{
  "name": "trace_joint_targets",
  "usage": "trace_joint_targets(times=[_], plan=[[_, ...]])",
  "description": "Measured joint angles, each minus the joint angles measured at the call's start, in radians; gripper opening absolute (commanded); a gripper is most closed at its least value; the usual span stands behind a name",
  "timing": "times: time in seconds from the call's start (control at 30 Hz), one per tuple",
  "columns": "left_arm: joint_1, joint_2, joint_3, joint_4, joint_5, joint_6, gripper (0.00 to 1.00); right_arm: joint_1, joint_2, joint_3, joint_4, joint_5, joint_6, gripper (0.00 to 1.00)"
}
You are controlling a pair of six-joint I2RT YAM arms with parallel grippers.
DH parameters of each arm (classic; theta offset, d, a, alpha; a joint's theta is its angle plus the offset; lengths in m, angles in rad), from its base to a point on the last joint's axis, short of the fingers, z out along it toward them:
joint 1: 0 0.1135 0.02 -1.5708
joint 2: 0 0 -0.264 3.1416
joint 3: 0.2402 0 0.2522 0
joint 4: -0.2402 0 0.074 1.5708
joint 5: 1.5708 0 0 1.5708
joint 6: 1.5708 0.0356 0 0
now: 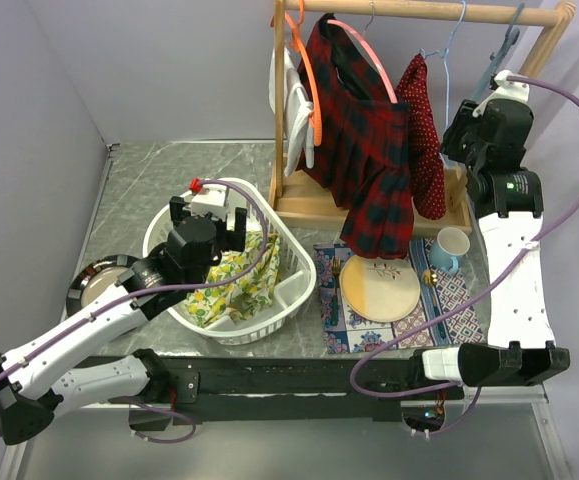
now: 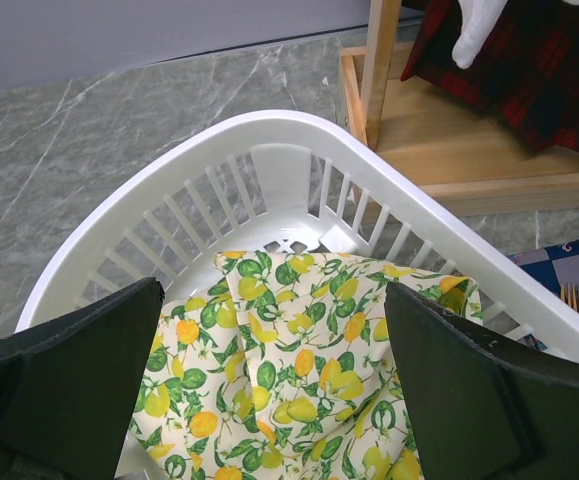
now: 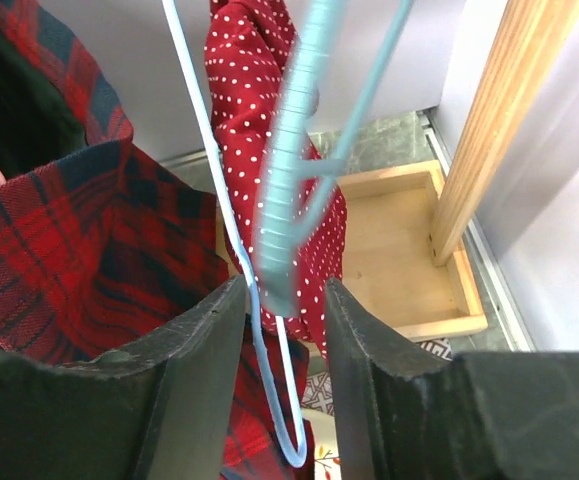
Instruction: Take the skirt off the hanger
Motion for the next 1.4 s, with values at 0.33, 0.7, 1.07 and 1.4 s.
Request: trace_joint_targets(times=[0.33, 0.7, 1.07, 1.4], plan=[[0.000, 0.003, 0.000, -0.001, -0.006, 0.000, 0.99, 0.003, -0.075, 0.008, -0.019, -0.021, 0.014, 0.47], [0.000, 0.003, 0.000, -0.001, -0.006, 0.000, 0.99, 0.033, -0.070, 0.056, 0.059, -0.127, 0.014, 0.44], [0.000, 0.014, 0.000, -0.001, -0.007, 0.000, 0.99, 0.034, 0.083, 0.072, 0.054, -0.075, -0.017, 0.45], [0.000, 0.018, 0.000, -0.003, -0.006, 0.000, 0.99, 0.034, 0.097, 0.072, 0.059, -0.048, -0.025, 0.41]])
